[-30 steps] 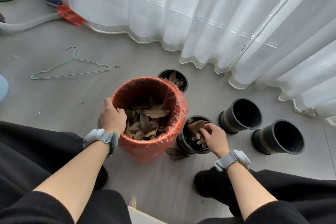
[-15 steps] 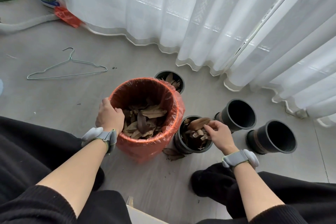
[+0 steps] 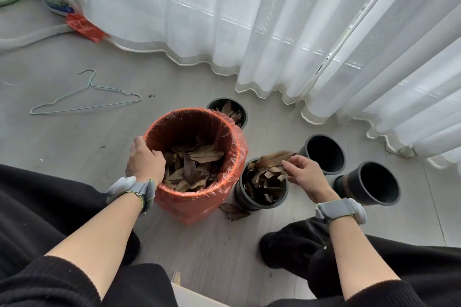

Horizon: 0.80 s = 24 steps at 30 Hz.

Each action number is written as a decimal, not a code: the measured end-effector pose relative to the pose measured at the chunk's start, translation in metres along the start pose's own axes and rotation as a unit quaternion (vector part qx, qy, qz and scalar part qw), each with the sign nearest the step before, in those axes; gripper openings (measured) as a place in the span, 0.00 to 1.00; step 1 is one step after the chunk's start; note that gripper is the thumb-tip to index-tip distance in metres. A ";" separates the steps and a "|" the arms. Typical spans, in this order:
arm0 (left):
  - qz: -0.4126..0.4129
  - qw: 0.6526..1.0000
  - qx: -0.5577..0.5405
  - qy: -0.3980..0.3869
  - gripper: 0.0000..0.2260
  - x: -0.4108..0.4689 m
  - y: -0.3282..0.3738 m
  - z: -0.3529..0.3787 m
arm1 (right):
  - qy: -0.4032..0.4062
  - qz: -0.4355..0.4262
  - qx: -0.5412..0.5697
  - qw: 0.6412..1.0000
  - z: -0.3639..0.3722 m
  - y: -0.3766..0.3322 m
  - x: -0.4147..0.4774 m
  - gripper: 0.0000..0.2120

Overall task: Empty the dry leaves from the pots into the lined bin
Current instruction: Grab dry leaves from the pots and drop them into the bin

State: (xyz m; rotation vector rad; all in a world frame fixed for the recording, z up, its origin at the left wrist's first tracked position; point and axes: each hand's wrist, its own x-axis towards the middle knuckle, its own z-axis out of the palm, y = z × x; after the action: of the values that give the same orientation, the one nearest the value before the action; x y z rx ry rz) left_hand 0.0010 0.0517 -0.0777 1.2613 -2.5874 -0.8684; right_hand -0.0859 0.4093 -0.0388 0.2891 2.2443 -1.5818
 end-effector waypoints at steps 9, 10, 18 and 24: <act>0.004 1.000 -0.005 0.005 0.16 0.000 0.004 -0.003 | -0.073 -0.033 0.118 0.990 -0.006 -0.071 -0.017 0.02; 0.005 1.000 -0.006 0.005 0.16 0.000 0.004 -0.003 | -0.078 -0.042 0.121 0.989 -0.004 -0.079 -0.019 0.02; 0.013 1.000 -0.013 -0.003 0.16 -0.005 0.009 -0.001 | -0.130 -0.113 0.061 0.983 0.063 -0.118 -0.021 0.06; 0.014 1.000 -0.011 -0.003 0.17 -0.004 0.007 -0.003 | -0.101 -0.130 -0.138 0.977 0.085 -0.086 -0.004 0.11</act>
State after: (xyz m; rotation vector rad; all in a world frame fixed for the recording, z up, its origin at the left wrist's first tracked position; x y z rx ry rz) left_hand 0.0003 0.0568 -0.0709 1.2165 -2.5854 -0.8950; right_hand -0.0986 0.3001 0.0120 -0.2410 2.3724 -1.3221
